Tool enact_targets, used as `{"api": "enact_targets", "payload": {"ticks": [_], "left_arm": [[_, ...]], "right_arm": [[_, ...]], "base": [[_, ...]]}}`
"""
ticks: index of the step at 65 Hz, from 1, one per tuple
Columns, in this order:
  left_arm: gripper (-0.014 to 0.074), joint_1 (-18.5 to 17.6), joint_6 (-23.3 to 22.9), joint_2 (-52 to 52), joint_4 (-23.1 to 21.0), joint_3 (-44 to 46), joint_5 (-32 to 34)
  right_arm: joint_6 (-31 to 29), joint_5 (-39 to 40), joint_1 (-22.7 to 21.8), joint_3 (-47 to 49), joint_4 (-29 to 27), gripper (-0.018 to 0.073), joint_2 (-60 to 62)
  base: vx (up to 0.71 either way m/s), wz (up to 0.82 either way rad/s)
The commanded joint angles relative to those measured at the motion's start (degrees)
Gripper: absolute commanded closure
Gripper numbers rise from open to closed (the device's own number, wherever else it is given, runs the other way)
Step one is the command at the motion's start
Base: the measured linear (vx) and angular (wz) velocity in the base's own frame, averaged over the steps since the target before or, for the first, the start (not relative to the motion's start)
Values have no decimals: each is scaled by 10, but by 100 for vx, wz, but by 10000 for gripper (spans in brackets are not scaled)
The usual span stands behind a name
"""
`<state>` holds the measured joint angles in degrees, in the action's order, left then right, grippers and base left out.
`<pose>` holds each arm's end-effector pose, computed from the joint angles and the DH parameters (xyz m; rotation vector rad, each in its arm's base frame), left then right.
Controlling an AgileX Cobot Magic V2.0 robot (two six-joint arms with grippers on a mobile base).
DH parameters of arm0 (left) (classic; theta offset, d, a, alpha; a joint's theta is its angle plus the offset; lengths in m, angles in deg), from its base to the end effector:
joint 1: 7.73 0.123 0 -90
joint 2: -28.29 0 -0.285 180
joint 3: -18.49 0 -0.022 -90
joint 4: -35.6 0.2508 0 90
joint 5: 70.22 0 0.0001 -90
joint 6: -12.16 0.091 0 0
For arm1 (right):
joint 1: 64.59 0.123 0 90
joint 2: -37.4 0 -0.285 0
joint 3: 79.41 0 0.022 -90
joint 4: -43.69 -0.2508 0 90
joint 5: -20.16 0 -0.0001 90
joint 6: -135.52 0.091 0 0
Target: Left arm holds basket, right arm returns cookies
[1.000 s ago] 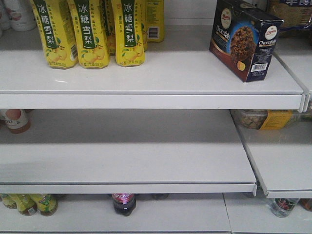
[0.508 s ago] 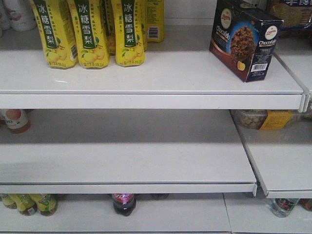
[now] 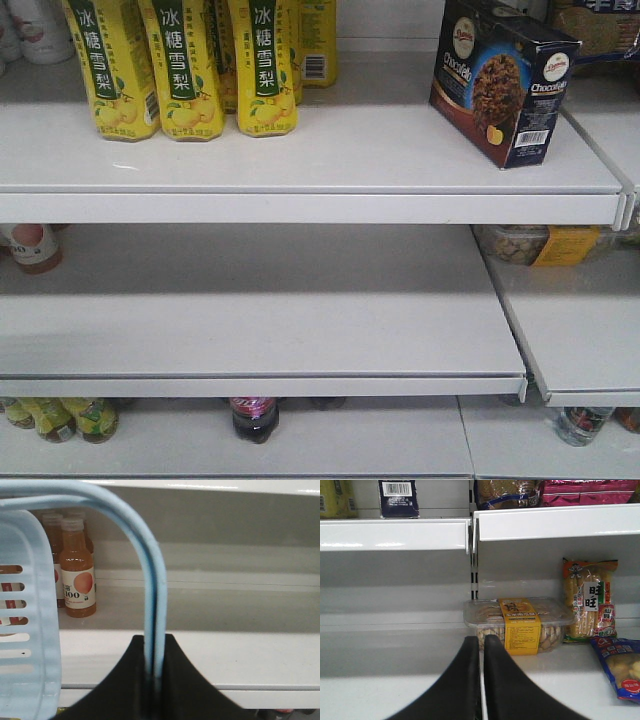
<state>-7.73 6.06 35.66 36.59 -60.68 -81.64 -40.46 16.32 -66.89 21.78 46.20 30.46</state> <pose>0.0565 0.0003 0.1840 -0.0791 1.7083 -0.0636 0.0565 -0.0025 0.1985 0.0544 1.5626 -0.0131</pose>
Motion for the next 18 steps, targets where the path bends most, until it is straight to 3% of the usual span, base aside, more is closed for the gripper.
{"api": "enact_targets", "payload": {"ticks": [1, 18], "left_arm": [[599, 1, 8, -10, 10, 18, 56], [599, 1, 8, -10, 10, 18, 56]], "right_arm": [[-5, 46, -4, -11, 1, 565, 6], [-5, 46, -4, -11, 1, 565, 6]], "base": [[0, 0], [0, 0]]}}
